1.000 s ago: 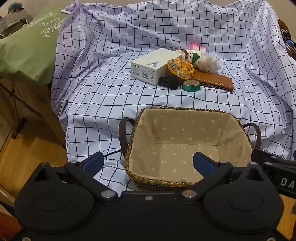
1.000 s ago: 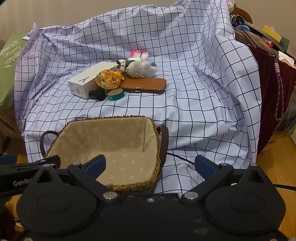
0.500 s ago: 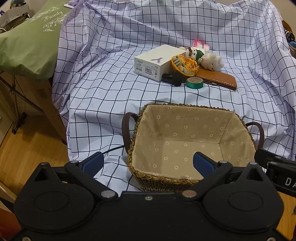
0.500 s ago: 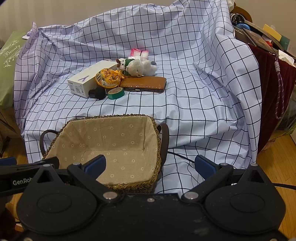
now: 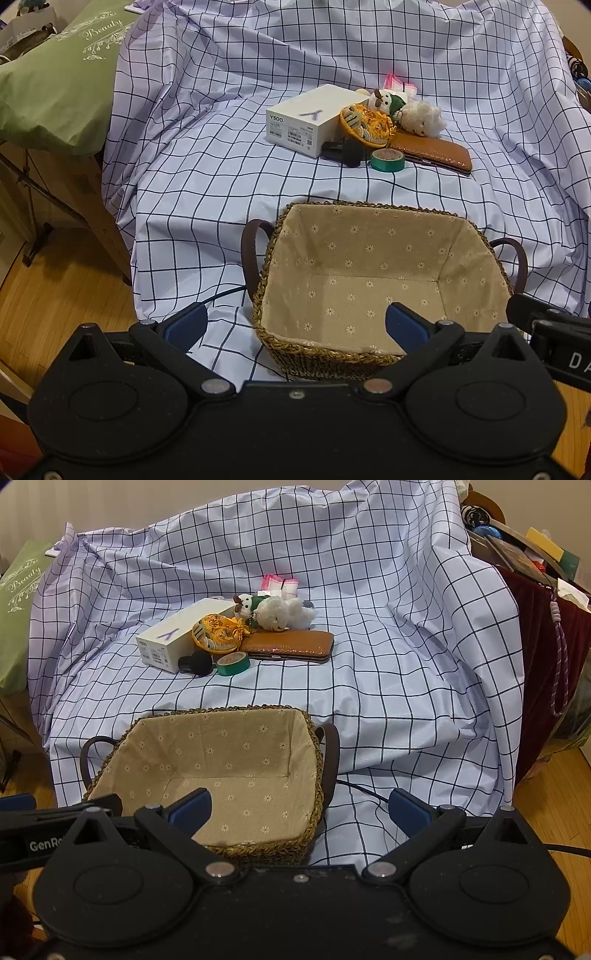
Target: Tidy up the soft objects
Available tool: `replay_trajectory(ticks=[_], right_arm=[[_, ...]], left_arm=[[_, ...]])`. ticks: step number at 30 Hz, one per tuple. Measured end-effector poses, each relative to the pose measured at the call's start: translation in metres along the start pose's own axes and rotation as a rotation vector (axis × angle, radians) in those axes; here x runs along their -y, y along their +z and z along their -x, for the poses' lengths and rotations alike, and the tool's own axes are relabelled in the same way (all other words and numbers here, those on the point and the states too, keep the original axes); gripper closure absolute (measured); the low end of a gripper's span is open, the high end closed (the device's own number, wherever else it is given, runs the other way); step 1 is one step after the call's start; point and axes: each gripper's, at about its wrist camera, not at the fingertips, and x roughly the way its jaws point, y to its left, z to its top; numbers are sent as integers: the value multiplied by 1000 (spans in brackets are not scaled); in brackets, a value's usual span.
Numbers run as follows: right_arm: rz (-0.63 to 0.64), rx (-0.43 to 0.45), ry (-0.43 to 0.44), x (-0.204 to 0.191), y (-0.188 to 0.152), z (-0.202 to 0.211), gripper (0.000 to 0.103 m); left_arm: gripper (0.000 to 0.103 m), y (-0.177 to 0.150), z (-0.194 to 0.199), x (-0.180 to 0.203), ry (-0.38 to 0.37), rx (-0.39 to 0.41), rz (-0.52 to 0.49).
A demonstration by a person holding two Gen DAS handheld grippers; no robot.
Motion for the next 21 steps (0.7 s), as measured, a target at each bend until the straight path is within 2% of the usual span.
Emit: replay_trajectory(ticks=[21], right_arm=[[0,-2,-1,-1,0,0,1]], left_arm=[[3,1,0,-2,-2,-1,-1]])
